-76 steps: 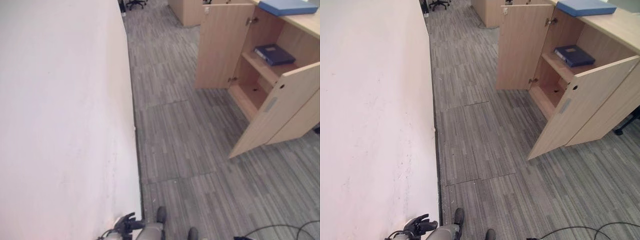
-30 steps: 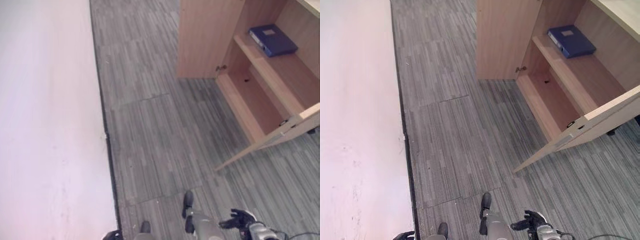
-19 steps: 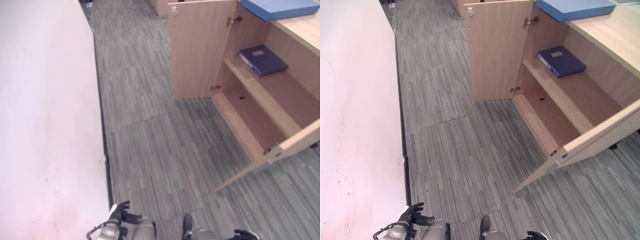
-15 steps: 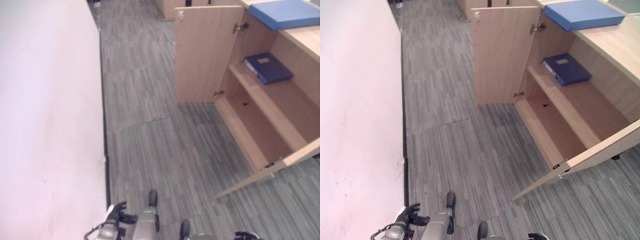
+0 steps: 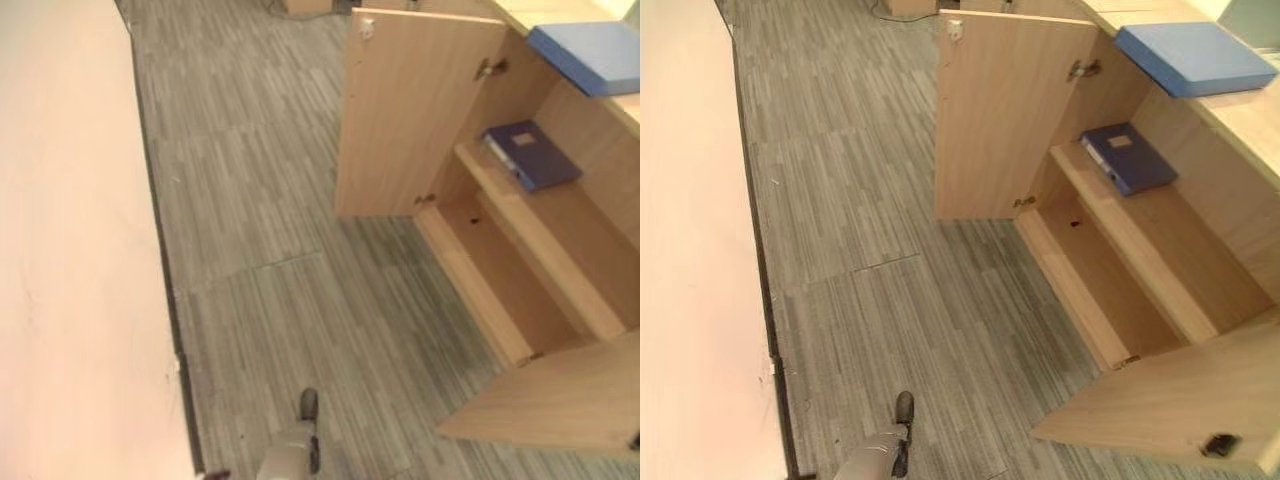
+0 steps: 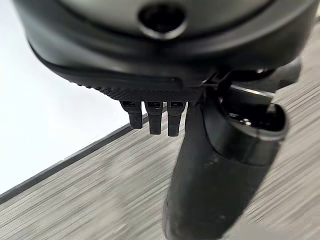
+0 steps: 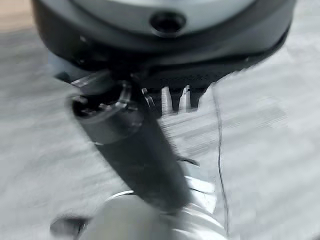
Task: Put the empty folder in the office cabinet
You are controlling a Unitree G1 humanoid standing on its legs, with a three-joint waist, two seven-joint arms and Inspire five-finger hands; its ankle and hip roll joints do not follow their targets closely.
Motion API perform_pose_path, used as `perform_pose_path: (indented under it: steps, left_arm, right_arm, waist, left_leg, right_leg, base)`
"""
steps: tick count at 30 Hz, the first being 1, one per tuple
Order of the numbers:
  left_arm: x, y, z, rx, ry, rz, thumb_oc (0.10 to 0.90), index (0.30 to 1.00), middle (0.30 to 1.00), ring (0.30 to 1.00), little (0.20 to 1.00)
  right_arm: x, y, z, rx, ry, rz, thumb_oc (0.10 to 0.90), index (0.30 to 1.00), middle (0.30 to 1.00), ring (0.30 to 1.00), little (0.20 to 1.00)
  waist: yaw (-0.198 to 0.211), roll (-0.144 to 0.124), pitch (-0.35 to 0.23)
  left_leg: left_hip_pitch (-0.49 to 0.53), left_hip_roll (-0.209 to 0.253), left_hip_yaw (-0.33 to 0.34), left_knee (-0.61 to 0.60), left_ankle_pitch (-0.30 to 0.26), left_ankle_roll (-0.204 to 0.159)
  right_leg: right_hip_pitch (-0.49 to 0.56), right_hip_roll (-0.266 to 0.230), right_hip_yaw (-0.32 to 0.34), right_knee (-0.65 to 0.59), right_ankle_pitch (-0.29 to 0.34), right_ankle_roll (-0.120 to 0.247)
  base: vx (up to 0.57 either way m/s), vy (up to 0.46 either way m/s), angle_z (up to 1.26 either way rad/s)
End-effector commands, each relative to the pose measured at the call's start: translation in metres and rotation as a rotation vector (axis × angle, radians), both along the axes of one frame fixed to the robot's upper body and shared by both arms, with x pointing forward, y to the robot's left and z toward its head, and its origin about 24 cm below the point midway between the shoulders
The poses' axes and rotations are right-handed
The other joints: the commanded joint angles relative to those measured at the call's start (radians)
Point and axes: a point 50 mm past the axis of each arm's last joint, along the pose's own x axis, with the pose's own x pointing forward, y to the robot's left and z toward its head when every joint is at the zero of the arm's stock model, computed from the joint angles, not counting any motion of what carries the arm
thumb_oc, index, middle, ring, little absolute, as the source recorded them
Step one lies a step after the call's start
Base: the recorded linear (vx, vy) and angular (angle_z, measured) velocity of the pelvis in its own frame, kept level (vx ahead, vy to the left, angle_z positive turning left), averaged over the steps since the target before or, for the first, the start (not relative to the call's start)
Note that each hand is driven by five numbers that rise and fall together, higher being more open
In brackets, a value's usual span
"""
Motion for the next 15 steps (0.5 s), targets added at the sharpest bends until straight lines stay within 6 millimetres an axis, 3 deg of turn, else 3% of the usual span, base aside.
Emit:
perform_pose_path:
  steps: [1, 6, 7, 8, 10, 11, 15]
  left_arm:
    - [-0.029, 0.007, -0.004, 0.019, 0.076, 0.037, 0.8, 0.9, 0.9, 0.9, 0.9]
    - [-0.012, 0.022, 0.006, 0.048, 0.053, -0.109, 0.8, 0.9, 0.9, 0.9, 0.9]
    - [-0.012, 0.022, 0.006, 0.048, 0.053, -0.109, 0.8, 0.9, 0.9, 0.9, 0.9]
    - [-0.01, 0.027, 0.009, 0.058, 0.054, -0.125, 0.8, 0.9, 0.9, 0.9, 0.9]
    - [-0.009, 0.029, 0.01, 0.063, 0.054, -0.131, 0.8, 0.9, 0.9, 0.9, 0.9]
    - [-0.008, 0.031, 0.011, 0.076, 0.063, -0.126, 0.8, 0.9, 0.9, 0.9, 0.9]
    - [-0.005, 0.033, 0.012, 0.086, 0.051, -0.105, 0.8, 0.9, 0.9, 0.9, 0.9]
  right_arm:
    - [0.017, -0.001, 0.005, 0.035, -0.067, 0.04, 0.8, 0.9, 0.9, 0.9, 0.9]
    - [0.065, 0.044, 0.015, 0.14, -0.031, 0.533, 0.8, 0.9, 0.9, 0.9, 0.9]
    - [0.065, 0.044, 0.015, 0.141, -0.031, 0.533, 0.8, 0.9, 0.9, 0.9, 0.9]
    - [0.079, 0.056, 0.02, 0.159, -0.061, 0.594, 0.8, 0.9, 0.9, 0.9, 0.9]
    - [0.088, 0.063, 0.023, 0.165, -0.097, 0.602, 0.8, 0.9, 0.9, 0.9, 0.9]
    - [0.101, 0.074, 0.029, 0.17, -0.163, 0.58, 0.8, 0.9, 0.9, 0.9, 0.9]
    - [0.114, 0.088, 0.035, 0.198, -0.239, 0.554, 0.8, 0.9, 0.9, 0.9, 0.9]
  waist:
    - [0.032, 0.054, -0.025]
    - [0.106, 0.045, -0.028]
    - [0.107, 0.045, -0.027]
    - [0.128, 0.045, -0.03]
    - [0.135, 0.047, -0.033]
    - [0.14, 0.051, -0.04]
    - [0.127, 0.057, -0.03]
  left_leg:
    - [-0.107, 0.096, -0.082, 0.109, -0.011, -0.092]
    - [-0.072, 0.031, -0.061, 0.134, -0.116, -0.041]
    - [-0.071, 0.03, -0.06, 0.135, -0.116, -0.041]
    - [-0.044, 0.024, -0.042, 0.115, -0.126, -0.026]
    - [-0.021, 0.025, -0.036, 0.097, -0.129, -0.022]
    - [0.032, 0.025, -0.023, 0.046, -0.131, -0.01]
    - [0.126, 0.029, -0.004, -0.052, -0.121, -0.001]
  right_leg:
    - [-0.013, -0.018, -0.011, -0.024, 0.063, 0.085]
    - [-0.049, -0.088, -0.066, 0.087, 0.212, 0.1]
    - [-0.048, -0.089, -0.066, 0.087, 0.212, 0.101]
    - [-0.054, -0.121, -0.126, 0.119, 0.276, 0.107]
    - [-0.059, -0.136, -0.157, 0.142, 0.289, 0.106]
    - [-0.069, -0.151, -0.202, 0.189, 0.317, 0.105]
    - [-0.138, -0.115, -0.211, 0.241, 0.276, 0.092]
  base:
    - [0.14, 0.11, 0.06]
    - [0.24, 0.157, -0.02]
    - [0.2, 0.115, 0.05]
    - [0.16, 0.138, 0.05]
    - [0.16, 0.139, -0.07]
    - [0.12, 0.097, -0.21]
    - [0.14, 0.097, -0.32]
